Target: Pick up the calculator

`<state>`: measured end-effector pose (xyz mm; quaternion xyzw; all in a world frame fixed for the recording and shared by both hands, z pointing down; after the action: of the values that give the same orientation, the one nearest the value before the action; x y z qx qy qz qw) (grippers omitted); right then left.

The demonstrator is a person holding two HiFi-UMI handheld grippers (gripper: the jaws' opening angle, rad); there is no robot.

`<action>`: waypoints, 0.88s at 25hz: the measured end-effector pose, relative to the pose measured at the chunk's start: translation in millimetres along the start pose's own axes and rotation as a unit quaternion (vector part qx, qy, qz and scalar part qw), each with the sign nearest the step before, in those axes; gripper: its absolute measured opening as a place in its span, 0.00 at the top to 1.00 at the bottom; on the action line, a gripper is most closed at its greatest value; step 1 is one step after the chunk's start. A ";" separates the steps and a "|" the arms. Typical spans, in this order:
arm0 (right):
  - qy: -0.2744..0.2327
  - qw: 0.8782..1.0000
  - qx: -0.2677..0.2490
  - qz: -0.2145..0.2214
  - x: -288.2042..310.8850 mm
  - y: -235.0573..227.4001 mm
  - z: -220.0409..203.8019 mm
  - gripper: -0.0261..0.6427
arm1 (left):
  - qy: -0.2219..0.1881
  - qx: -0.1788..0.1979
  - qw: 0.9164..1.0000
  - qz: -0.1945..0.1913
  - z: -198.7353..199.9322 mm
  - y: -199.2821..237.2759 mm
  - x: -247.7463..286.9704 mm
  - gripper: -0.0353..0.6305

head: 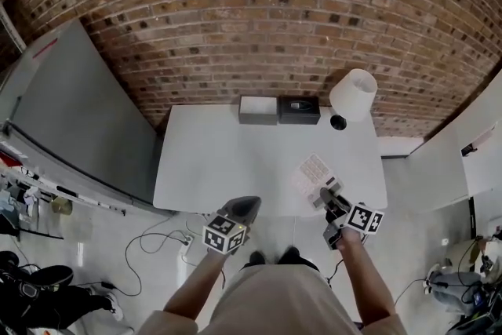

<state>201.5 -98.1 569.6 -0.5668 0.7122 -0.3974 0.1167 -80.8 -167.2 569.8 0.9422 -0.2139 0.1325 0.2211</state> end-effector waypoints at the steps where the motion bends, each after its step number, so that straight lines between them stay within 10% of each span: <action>1: -0.001 1.000 0.000 0.003 -3.6 -1.1 2.7 0.80 | -0.002 -0.002 1.000 0.002 1.4 -3.5 -0.1 0.93; 22: -0.024 0.996 -0.060 0.063 -69.8 -18.8 91.6 0.80 | -0.089 0.010 0.994 0.060 65.7 -70.4 14.9 0.93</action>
<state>294.5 -75.8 502.7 -0.5361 0.7659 -0.3322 0.1245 -25.1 -146.4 492.6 0.9379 -0.2877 0.0634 0.1834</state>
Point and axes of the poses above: the fingertips, and each gripper's own axes: x forward along the fingers, y to its left, z out of its top, the point moved 7 cm from there along -x, backward along the fingers, and after that the axes turned 5 degrees about -x, right-handed, at the moved point
